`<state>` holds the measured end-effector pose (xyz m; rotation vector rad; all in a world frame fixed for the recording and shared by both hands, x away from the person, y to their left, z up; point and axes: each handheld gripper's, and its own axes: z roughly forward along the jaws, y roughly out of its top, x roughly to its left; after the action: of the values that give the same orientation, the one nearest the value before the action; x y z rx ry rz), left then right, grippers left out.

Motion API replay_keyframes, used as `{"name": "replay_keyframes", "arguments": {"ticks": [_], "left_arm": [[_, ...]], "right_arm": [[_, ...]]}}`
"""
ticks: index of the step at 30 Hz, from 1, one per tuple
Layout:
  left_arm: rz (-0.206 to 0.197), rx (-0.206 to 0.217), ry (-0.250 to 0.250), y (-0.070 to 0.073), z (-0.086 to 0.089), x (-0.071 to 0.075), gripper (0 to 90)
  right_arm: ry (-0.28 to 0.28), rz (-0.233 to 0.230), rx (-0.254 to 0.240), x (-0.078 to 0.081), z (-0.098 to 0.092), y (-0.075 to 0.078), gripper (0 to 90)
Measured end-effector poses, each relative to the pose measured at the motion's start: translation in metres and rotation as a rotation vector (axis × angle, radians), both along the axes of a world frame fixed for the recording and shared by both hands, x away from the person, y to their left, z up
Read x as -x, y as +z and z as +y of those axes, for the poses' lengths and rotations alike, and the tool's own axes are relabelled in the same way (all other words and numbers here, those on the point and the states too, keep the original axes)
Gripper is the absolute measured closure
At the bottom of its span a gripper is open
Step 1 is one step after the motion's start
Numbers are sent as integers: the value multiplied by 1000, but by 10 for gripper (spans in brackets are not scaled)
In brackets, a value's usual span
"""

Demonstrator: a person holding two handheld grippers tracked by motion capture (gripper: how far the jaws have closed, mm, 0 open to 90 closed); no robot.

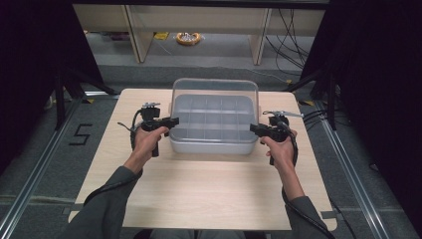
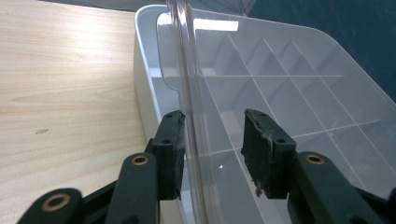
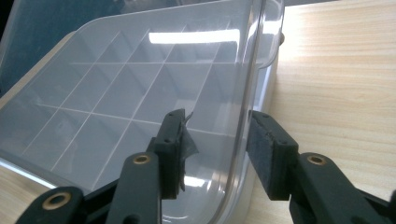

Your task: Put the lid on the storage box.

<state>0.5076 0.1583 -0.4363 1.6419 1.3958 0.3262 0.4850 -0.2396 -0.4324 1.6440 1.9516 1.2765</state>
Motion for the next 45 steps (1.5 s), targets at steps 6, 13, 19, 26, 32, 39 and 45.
{"name": "replay_keyframes", "arguments": {"ticks": [6, 13, 19, 26, 32, 39, 45], "left_arm": [[5, 3, 7, -4, 0, -1, 572], [30, -19, 7, -5, -2, -2, 558], [40, -28, 15, -2, -5, -3, 542], [55, -26, 18, 0, -4, -4, 536], [70, 2, 13, 2, -1, -2, 535], [75, 3, 14, -3, -1, -2, 534], [74, 4, 16, -5, -2, -2, 521]], "right_arm": [[-1, 4, -4, 0, 2, -2, 585], [-10, -3, 17, -1, 3, -2, 583], [-37, 35, -22, 0, 6, -2, 565], [-25, 17, -12, -2, 5, -2, 560], [-17, 1, -18, 0, 3, 3, 559], [-19, 17, -32, 2, 4, -2, 554], [-16, 13, -33, 1, 4, -5, 543]]}}
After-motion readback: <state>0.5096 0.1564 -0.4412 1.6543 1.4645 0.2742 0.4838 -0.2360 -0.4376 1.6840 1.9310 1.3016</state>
